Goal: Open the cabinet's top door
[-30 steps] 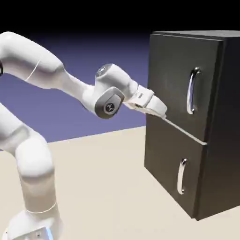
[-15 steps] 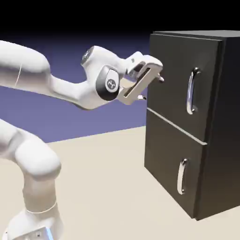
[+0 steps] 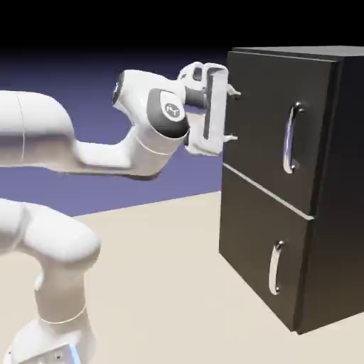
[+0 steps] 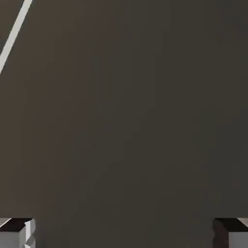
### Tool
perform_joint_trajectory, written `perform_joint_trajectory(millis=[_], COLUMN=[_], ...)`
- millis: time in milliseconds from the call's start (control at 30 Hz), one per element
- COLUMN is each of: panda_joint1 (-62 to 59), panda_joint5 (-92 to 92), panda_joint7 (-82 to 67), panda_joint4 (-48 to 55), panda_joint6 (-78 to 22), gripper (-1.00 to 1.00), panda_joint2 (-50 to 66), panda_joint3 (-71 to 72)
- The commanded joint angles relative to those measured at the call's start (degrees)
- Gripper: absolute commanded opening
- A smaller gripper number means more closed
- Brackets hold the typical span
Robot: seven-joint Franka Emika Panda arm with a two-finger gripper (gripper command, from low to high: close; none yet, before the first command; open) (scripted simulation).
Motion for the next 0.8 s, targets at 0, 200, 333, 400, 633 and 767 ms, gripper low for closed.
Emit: perform_joint_trajectory(millis=[0, 200, 333, 400, 633, 767], panda_joint1=[0.9, 6.6, 10.3, 12.2, 18.7, 22.1], panda_joint5=[-2.5, -17.4, -27.4, -32.4, -49.8, -53.6], panda_joint7=[-1.7, -11.7, -18.4, -21.8, -33.5, -35.5], panda_joint4=[0.3, 2.3, 3.7, 4.4, 6.7, 8.6], panda_joint6=[-0.2, -1.4, -2.3, -2.7, -4.1, -5.0], gripper=[1.00, 1.00, 1.00, 1.00, 1.00, 1.00], panda_joint2=[-0.7, -5.1, -7.9, -9.4, -14.4, -15.0], panda_joint3=[-1.1, -7.8, -12.3, -14.5, -22.4, -24.6])
